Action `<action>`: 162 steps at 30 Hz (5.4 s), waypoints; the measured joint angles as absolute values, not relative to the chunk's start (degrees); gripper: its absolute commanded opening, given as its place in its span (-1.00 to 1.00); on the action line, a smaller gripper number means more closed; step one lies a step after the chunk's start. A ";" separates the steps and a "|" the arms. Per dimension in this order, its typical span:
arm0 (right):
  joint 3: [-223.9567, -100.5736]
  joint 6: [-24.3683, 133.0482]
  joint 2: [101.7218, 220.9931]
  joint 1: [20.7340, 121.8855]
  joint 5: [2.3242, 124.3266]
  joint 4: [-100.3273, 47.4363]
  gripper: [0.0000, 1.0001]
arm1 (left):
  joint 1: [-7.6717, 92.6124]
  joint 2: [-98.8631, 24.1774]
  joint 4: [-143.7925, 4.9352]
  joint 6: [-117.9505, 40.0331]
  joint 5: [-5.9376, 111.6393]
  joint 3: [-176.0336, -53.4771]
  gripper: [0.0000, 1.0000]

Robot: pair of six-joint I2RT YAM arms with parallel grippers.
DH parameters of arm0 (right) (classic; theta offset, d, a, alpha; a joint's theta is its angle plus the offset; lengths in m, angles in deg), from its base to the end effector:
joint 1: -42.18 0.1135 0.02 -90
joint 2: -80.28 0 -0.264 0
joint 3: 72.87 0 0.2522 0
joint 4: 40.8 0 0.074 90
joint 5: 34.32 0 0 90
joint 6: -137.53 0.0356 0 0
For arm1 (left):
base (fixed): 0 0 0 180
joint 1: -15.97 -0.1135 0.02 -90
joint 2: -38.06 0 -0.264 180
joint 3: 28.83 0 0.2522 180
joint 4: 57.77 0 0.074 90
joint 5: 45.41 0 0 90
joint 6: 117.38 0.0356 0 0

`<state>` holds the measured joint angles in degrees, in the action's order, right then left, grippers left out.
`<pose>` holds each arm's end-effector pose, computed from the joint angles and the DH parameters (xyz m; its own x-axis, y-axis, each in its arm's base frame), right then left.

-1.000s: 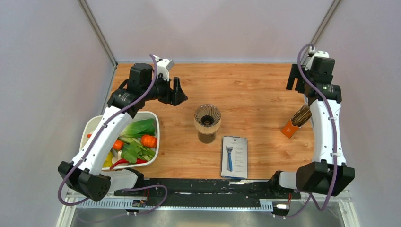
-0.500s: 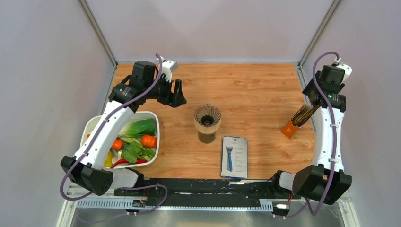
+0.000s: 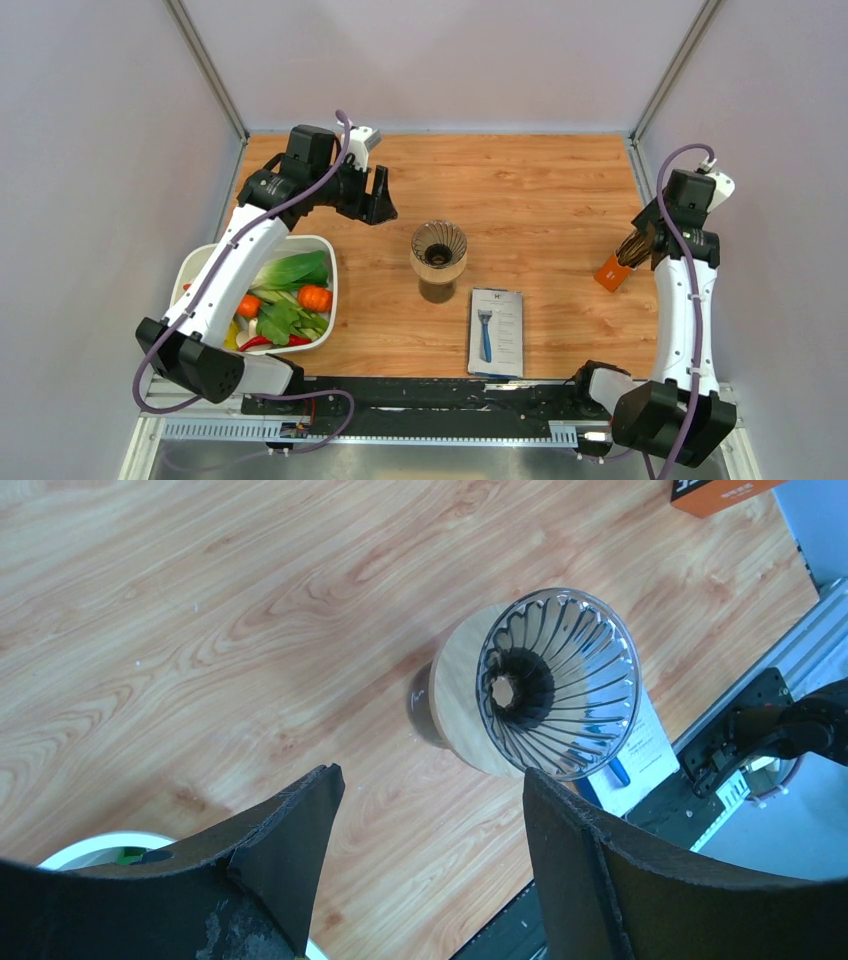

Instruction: Place the coffee filter in the dripper

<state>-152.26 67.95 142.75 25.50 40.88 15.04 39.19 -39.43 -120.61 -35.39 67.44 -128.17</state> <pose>0.2116 -0.0729 0.3529 -0.4007 0.4722 -0.7851 0.6484 0.7516 0.1211 0.2496 -0.1221 0.3950 -0.6851 0.1542 -0.7120 0.5425 0.7602 -0.3574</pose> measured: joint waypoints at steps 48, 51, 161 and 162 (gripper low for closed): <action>-143.62 71.49 143.19 23.62 43.04 12.44 -0.72 | 39.19 -41.44 -120.59 -35.96 68.53 -130.40 0.56; -143.62 71.49 143.43 23.62 43.35 12.31 -0.72 | 39.19 -41.44 -120.59 -35.98 68.53 -130.40 0.56; -152.87 87.53 129.82 39.77 123.43 -44.87 -1.00 | 53.18 -37.35 -46.10 -70.54 92.01 -113.46 0.58; -152.87 87.82 129.97 39.81 123.34 -45.11 -1.00 | 53.23 -37.55 -44.94 -71.13 92.01 -113.46 0.57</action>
<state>-152.87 87.82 129.97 39.81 123.34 -45.11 53.23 -37.55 -44.94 -71.13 92.01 -113.46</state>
